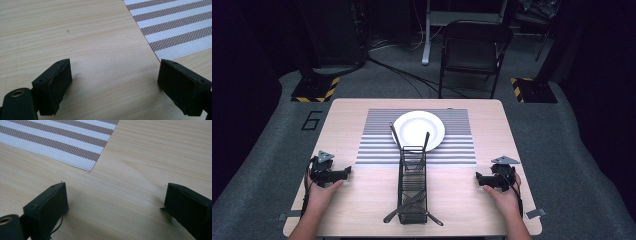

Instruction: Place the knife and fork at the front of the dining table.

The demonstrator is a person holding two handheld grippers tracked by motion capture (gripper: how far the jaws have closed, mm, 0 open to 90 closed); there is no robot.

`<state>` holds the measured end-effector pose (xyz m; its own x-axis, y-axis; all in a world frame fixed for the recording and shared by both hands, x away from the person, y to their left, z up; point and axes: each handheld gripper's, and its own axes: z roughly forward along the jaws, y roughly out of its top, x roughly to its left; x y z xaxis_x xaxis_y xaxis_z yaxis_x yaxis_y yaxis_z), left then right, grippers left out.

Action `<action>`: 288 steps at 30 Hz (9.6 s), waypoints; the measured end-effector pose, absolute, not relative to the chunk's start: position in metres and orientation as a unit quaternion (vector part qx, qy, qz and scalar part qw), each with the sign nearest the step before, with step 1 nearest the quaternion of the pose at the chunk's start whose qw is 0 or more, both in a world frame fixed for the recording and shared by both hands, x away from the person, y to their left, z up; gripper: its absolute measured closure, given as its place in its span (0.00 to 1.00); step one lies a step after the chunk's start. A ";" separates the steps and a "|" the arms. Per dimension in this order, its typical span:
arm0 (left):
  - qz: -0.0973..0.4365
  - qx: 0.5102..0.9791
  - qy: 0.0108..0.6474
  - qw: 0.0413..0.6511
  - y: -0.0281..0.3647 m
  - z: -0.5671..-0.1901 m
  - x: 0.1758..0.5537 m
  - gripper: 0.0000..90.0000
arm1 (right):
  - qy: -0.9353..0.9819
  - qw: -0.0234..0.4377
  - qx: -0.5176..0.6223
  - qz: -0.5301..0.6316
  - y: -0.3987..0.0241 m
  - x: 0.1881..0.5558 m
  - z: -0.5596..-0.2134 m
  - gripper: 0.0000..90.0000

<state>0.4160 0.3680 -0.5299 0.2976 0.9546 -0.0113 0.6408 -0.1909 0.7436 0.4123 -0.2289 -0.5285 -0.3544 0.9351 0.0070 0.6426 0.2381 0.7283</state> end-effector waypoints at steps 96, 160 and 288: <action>0.233 0.740 0.536 0.333 0.366 -0.530 0.413 0.14 | 0.797 0.187 0.407 0.404 -0.130 0.384 -0.416 0.52; 0.234 0.740 0.534 0.335 0.365 -0.530 0.413 0.14 | 0.821 0.137 0.353 0.428 -0.052 0.426 -0.395 0.75; 0.235 0.740 0.534 0.336 0.365 -0.530 0.414 0.14 | 0.844 0.151 0.300 0.418 -0.057 0.404 -0.301 0.97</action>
